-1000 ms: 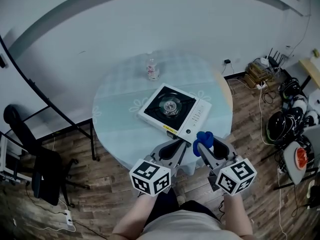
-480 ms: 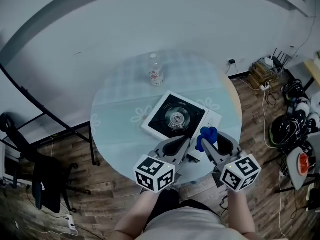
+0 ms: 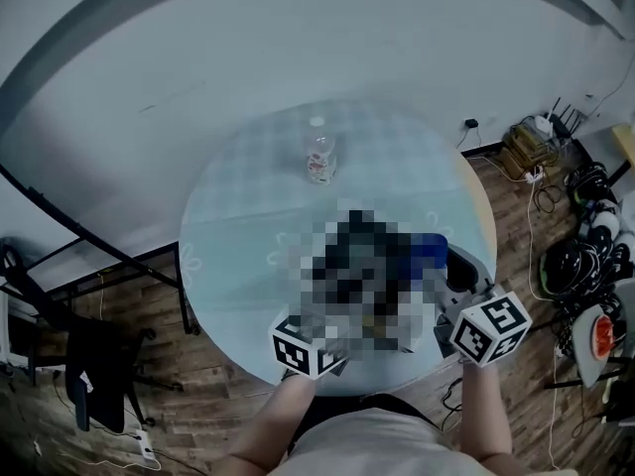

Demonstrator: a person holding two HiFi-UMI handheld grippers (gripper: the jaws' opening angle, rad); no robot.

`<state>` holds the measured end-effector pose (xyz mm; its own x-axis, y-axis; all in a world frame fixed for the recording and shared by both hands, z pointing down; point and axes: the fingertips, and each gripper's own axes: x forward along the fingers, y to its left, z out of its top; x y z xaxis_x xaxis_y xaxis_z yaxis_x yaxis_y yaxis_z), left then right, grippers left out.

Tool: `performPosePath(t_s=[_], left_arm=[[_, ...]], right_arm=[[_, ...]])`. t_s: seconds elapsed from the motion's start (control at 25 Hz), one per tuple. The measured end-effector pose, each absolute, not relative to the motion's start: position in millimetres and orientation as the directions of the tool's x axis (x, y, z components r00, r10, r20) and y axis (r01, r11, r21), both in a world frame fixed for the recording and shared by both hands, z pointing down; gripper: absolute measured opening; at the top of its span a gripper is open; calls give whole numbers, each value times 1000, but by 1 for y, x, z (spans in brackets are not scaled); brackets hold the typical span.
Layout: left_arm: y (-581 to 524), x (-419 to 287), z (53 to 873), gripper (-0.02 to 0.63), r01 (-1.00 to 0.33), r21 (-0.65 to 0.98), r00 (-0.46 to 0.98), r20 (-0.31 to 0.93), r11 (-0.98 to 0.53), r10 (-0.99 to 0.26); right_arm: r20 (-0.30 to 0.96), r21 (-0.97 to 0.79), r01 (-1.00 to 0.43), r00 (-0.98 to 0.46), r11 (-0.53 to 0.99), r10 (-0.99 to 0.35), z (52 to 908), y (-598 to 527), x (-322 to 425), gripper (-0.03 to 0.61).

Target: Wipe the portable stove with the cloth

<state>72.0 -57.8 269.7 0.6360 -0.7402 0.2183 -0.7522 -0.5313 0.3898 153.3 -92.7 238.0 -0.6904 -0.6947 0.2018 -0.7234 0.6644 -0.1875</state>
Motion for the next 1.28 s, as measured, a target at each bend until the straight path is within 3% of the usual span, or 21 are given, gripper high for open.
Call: performPosePath(t_s=[1.28], left_arm=[[-159,43,334,41,-747,479,627,279,-460,-727]], right_arm=[[451,-49,-640,-700,767,-555,313,-259,79,172]])
